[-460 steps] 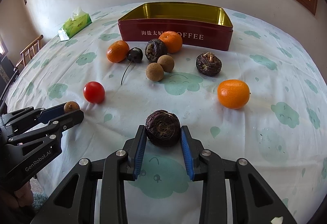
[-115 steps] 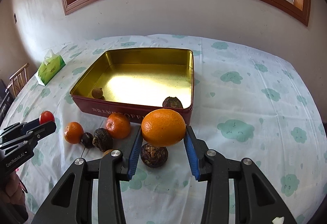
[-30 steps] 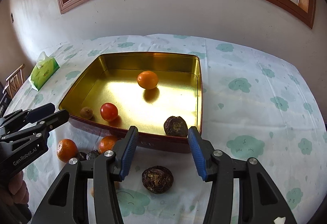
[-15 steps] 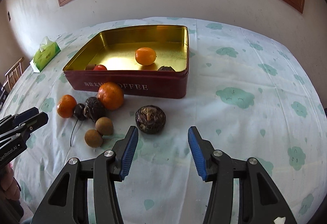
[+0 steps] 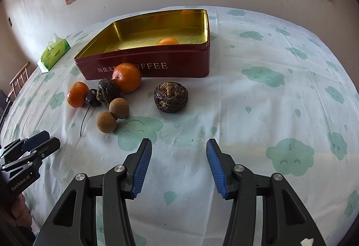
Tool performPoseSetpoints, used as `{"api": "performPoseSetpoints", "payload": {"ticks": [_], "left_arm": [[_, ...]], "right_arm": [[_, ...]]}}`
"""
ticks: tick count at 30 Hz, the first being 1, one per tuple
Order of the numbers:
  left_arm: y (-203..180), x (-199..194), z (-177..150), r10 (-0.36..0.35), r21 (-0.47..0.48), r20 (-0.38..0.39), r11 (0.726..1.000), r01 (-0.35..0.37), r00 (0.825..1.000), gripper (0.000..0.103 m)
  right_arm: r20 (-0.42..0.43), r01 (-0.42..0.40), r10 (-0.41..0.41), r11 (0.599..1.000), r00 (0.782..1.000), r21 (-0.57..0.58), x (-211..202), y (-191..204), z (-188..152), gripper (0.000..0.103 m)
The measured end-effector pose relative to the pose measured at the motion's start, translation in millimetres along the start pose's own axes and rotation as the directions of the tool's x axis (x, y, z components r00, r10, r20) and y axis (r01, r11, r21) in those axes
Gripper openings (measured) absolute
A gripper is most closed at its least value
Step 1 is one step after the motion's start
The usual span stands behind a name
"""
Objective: Organize fruits
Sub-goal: 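Withdraw both open tools from the tin toward the remaining fruits, then close right tool on the dark water chestnut, then grasp the large mandarin with left tool while right tool holds the water chestnut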
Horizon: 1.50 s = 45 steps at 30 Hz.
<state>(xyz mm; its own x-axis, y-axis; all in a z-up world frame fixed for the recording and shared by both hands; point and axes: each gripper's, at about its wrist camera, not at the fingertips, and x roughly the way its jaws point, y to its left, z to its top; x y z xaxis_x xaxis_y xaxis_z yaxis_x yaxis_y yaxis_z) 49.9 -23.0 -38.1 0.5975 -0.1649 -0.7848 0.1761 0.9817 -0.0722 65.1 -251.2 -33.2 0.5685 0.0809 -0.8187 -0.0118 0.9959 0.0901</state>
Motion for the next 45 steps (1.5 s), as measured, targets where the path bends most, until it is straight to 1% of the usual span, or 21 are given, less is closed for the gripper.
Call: {"api": "performPoseSetpoints", "payload": {"ticks": [7,13,18,23,25,27,32,39,45], "left_arm": [[-1,5,3,0.007,0.015,0.013,1.000,-0.007,1.000,0.043],[-5,11,7,0.024,0.045,0.029,0.999,-0.026,0.999,0.043],[-7,16,15,0.022,0.052,0.026,0.998,-0.023,0.999,0.043],[-10,21,20,0.018,0.058,0.028,0.998,-0.020,0.999,0.043],[-11,23,22,0.016,0.062,0.029,0.998,-0.018,0.999,0.043],[-13,24,24,0.014,0.064,0.029,0.998,-0.016,0.999,0.044],[-17,27,27,0.013,0.068,0.025,0.998,-0.015,1.000,0.044],[-24,33,36,0.007,0.082,0.020,0.997,-0.009,1.000,0.044],[-28,39,43,0.011,0.085,0.025,0.996,-0.013,1.000,0.044]], "right_arm": [[0.005,0.007,-0.007,1.000,1.000,-0.023,9,5,9,0.049],[0.016,0.029,-0.029,0.998,0.999,-0.062,20,13,21,0.050],[0.027,0.059,-0.057,0.994,0.998,-0.094,30,18,30,0.050],[0.048,0.069,-0.065,0.993,0.997,-0.100,36,21,35,0.050],[0.056,0.073,-0.068,0.992,0.996,-0.101,38,22,35,0.048],[0.060,0.072,-0.066,0.992,0.996,-0.106,38,23,35,0.036],[0.062,0.076,-0.070,0.993,0.996,-0.095,36,19,34,0.035],[0.063,0.093,-0.089,0.994,0.994,-0.061,30,0,30,0.035],[0.064,0.088,-0.085,0.995,0.994,-0.046,27,-10,28,0.035]]}}
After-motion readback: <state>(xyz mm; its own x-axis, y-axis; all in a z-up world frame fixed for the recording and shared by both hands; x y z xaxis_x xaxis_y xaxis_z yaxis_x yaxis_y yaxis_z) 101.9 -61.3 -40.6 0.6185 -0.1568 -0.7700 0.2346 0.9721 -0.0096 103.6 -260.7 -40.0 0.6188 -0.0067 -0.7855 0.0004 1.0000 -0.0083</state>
